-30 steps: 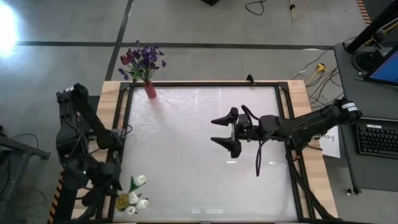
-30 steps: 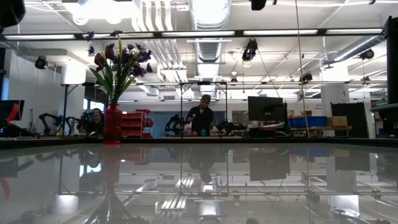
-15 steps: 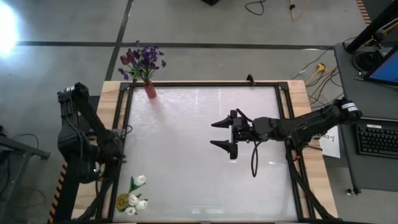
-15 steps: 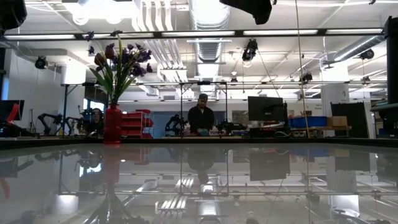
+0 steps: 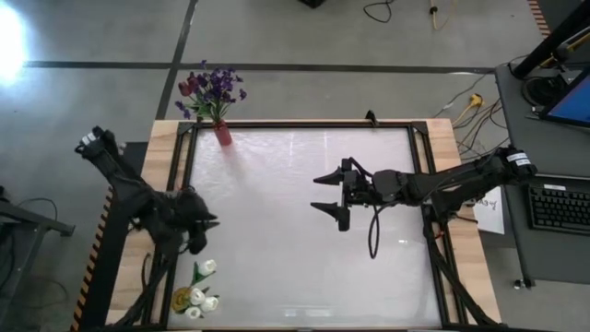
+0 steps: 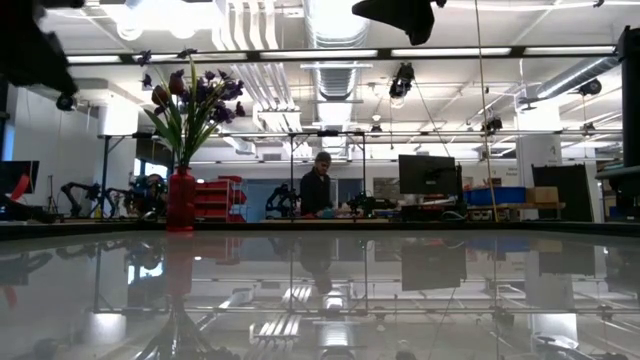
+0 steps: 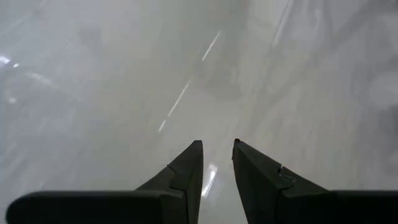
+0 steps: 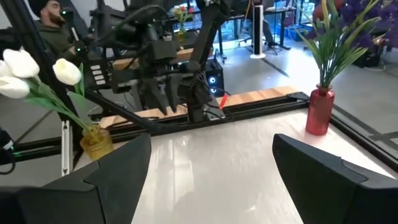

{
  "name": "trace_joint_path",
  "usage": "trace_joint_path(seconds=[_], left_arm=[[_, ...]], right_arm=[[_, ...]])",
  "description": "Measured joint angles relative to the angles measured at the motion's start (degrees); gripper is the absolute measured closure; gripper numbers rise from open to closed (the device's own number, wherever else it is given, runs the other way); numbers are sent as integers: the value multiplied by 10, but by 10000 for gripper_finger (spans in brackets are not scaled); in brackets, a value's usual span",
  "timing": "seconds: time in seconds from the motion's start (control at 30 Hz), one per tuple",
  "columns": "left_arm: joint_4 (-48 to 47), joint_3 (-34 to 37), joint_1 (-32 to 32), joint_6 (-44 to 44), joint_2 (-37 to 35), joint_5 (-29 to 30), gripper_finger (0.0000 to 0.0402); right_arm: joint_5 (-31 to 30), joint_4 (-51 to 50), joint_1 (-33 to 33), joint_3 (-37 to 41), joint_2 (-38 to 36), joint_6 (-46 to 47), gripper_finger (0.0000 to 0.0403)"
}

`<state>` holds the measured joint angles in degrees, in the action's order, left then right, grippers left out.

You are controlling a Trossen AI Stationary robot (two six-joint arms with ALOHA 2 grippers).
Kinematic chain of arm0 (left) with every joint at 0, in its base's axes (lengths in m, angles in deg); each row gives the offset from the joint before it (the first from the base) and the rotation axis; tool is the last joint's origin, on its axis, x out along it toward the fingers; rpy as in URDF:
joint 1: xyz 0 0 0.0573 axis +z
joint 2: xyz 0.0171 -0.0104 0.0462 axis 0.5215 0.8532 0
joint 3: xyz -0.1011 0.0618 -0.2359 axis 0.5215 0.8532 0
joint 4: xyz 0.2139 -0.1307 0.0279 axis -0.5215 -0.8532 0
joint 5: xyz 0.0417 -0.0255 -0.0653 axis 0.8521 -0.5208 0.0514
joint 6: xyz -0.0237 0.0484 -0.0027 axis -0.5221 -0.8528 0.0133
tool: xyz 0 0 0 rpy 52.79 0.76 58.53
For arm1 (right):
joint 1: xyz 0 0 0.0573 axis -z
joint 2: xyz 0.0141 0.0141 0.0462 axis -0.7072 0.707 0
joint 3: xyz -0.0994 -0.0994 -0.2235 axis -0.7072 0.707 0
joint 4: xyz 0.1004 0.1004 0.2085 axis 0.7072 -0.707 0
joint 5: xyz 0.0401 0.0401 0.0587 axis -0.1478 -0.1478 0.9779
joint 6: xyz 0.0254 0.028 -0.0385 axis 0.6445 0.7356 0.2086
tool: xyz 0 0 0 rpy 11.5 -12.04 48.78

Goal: Sort flowers into vase by color
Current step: Return to Home Position

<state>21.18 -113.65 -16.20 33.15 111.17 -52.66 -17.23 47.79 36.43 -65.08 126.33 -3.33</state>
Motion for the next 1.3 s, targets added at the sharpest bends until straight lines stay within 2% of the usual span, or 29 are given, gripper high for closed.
trace_joint_path(seconds=[0.17, 0.3, 0.37, 0.47, 0.53, 0.63, 0.83, 1.0, 1.1, 1.3], left_arm=[[138, 57, 106, -144, -30, 1, 326], [291, 102, 187, -272, -48, -4, 326], [405, 131, 216, -357, -59, -33, 326], [593, 181, 255, -477, -72, -117, 326], [698, 215, 280, -523, -80, -161, 326], [791, 253, 320, -550, -95, -198, 326], [790, 279, 403, -524, -127, -285, 326], [647, 242, 449, -546, -181, -296, 326], [579, 221, 455, -551, -216, -280, 326], [573, 244, 455, -561, -292, -266, 326]], right_arm=[[0, -14, 7, 0, 10, 4, 77], [0, -15, 17, 1, 37, 18, 77], [0, -12, 23, 1, 53, 22, 77], [0, -10, 34, 1, 72, 37, 77], [0, -9, 38, -1, 81, 46, 77], [-1, -9, 40, -5, 84, 41, 77], [4, -11, 41, -9, 59, 11, 77], [4, -53, 42, -9, 21, 9, 84], [4, -85, 42, -7, -6, 1, 107], [4, -109, 42, 10, -48, -31, 189]])
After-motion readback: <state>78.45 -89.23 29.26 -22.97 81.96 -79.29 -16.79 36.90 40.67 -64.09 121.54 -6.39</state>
